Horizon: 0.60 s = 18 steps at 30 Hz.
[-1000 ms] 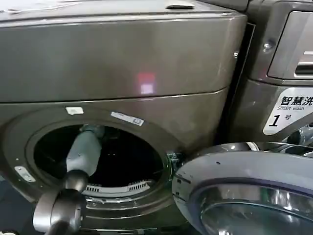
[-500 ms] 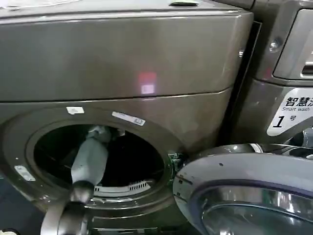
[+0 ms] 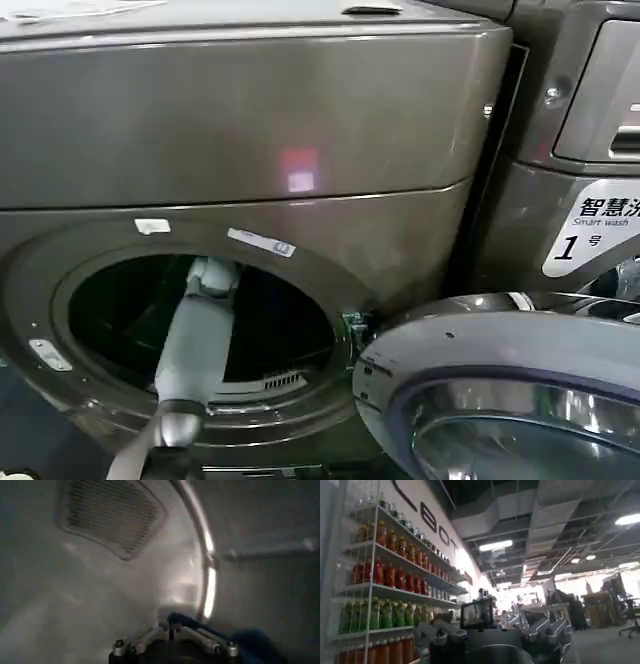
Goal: Grasp the clothes from the dryer.
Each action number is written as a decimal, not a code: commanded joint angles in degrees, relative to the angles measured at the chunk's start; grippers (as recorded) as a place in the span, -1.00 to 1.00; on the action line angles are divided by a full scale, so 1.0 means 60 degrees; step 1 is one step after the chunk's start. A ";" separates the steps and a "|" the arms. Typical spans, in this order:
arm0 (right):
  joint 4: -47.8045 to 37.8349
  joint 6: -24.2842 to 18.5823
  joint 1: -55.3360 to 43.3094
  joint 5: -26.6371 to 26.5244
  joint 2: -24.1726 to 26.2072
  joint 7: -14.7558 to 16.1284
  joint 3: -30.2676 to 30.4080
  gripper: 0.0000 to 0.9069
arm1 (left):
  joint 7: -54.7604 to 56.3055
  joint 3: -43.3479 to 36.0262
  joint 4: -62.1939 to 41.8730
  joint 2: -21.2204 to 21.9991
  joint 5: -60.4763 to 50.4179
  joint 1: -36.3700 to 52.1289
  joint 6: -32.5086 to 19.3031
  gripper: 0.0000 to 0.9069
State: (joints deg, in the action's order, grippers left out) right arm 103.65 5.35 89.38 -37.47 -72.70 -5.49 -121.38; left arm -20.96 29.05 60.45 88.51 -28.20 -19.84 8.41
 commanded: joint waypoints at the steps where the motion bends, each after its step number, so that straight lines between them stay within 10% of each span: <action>1: -0.0043 -0.0114 0.0003 0.0104 0.0002 -0.0008 0.0023 1.00 | 0.1752 0.0019 0.0519 0.0181 0.1901 0.0001 0.0419 -1.00; 18: -0.0031 -0.0193 0.0025 0.0333 -0.0079 -0.0004 0.0063 1.00 | 0.2355 0.0023 0.0646 0.0270 0.3017 0.0056 0.0617 -1.00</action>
State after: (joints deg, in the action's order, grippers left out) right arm 103.51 4.36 89.59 -35.68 -73.10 -5.52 -121.12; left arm -9.19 29.24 63.79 90.06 -13.73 -19.40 11.57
